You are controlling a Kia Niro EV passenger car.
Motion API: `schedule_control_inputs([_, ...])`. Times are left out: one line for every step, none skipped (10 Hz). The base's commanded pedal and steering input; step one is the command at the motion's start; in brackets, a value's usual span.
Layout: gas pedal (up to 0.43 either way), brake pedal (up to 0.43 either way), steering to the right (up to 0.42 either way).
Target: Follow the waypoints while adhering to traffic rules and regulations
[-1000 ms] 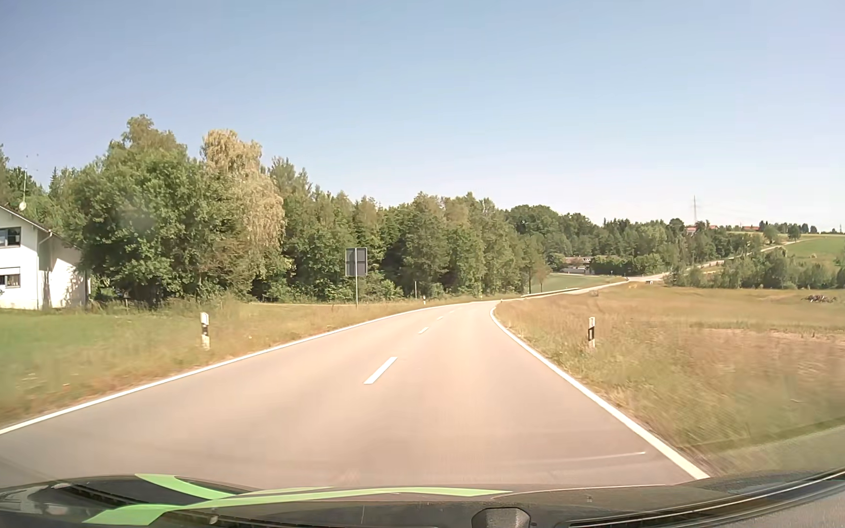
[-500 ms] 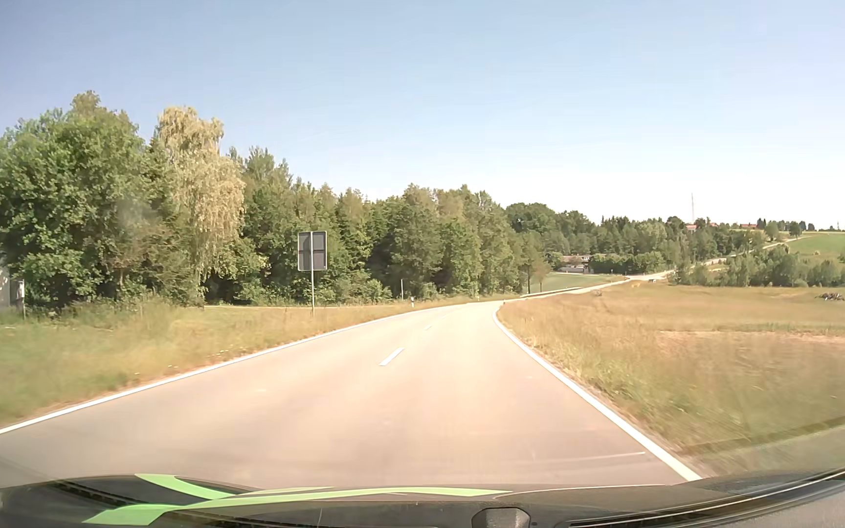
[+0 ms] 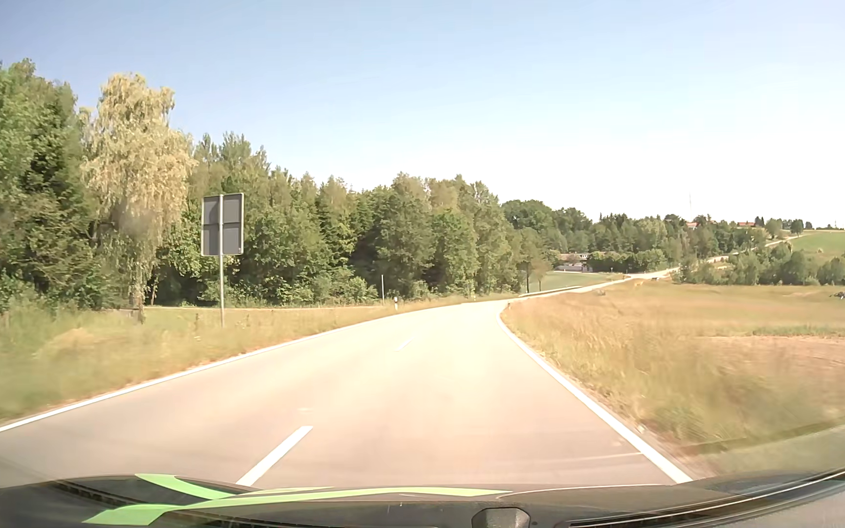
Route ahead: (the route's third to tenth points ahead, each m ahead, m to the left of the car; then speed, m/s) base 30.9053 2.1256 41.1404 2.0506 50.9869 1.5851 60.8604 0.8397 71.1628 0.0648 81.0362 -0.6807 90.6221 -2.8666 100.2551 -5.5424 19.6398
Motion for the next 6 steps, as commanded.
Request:
schedule_control_inputs([0.110,0.000,0.005])
schedule_control_inputs([0.118,0.000,0.004])
schedule_control_inputs([0.110,0.000,0.003])
schedule_control_inputs([0.098,0.000,0.004])
schedule_control_inputs([0.087,0.000,0.004])
schedule_control_inputs([0.079,0.000,0.005])
